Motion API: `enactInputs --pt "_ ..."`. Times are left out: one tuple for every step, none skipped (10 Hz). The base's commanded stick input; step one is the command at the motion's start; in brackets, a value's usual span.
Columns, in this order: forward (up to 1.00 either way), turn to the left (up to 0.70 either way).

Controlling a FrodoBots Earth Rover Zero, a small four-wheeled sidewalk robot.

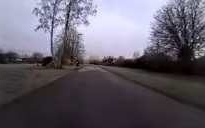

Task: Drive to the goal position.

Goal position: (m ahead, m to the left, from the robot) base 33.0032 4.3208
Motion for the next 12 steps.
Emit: enactInputs --pt "0.85 0.08" --pt "0.85 0.27" --pt "0.85 0.34" --pt "0.85 0.34" --pt "0.85 0.17" --pt "0.85 0.00" --pt "0.85 0.00" --pt "0.85 0.00" --pt "0.85 0.00" --pt "0.85 0.00" --pt "0.85 0.00" --pt "0.85 0.00"
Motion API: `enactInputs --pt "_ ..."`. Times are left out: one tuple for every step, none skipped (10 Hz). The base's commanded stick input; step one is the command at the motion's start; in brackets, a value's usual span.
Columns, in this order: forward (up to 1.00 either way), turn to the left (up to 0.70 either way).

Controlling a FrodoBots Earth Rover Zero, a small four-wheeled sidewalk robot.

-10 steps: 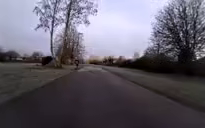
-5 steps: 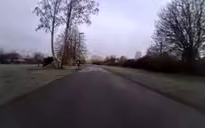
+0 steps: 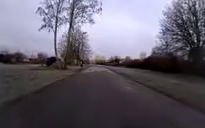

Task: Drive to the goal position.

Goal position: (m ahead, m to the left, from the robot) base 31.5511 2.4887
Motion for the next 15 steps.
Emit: enactInputs --pt "0.85 0.00" --pt "0.85 0.00" --pt "0.85 0.00" --pt "0.85 0.00" --pt "0.85 0.00" --pt "0.85 0.00" --pt "0.85 0.00" --pt "0.85 0.00" --pt "0.85 0.00" --pt "0.85 0.00" --pt "0.85 0.00" --pt "0.85 0.00" --pt "0.85 0.00" --pt "0.85 0.00" --pt "0.85 0.00"
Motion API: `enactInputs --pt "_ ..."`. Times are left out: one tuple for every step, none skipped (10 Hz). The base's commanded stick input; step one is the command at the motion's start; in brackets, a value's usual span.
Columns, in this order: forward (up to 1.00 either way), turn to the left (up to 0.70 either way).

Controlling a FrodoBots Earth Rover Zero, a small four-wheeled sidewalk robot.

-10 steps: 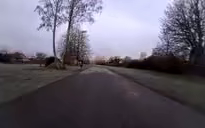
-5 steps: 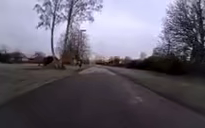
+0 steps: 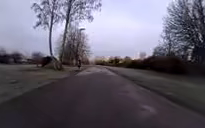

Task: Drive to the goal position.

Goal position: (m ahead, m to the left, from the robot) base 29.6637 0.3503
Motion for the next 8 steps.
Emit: enactInputs --pt "0.85 0.00" --pt "0.85 0.00" --pt "0.85 0.00" --pt "0.85 0.00" --pt "0.85 0.00" --pt "0.85 0.00" --pt "0.85 0.00" --pt "0.85 0.00"
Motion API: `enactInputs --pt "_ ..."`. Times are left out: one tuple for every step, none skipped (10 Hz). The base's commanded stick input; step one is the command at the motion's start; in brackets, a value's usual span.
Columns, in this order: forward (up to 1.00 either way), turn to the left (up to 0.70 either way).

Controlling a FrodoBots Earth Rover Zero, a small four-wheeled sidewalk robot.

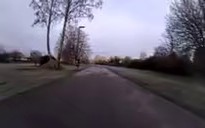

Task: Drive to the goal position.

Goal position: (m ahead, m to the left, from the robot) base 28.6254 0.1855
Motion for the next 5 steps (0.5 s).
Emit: enactInputs --pt "0.85 0.00" --pt "0.85 0.00" --pt "0.85 0.00" --pt "0.85 0.00" --pt "0.85 0.00"
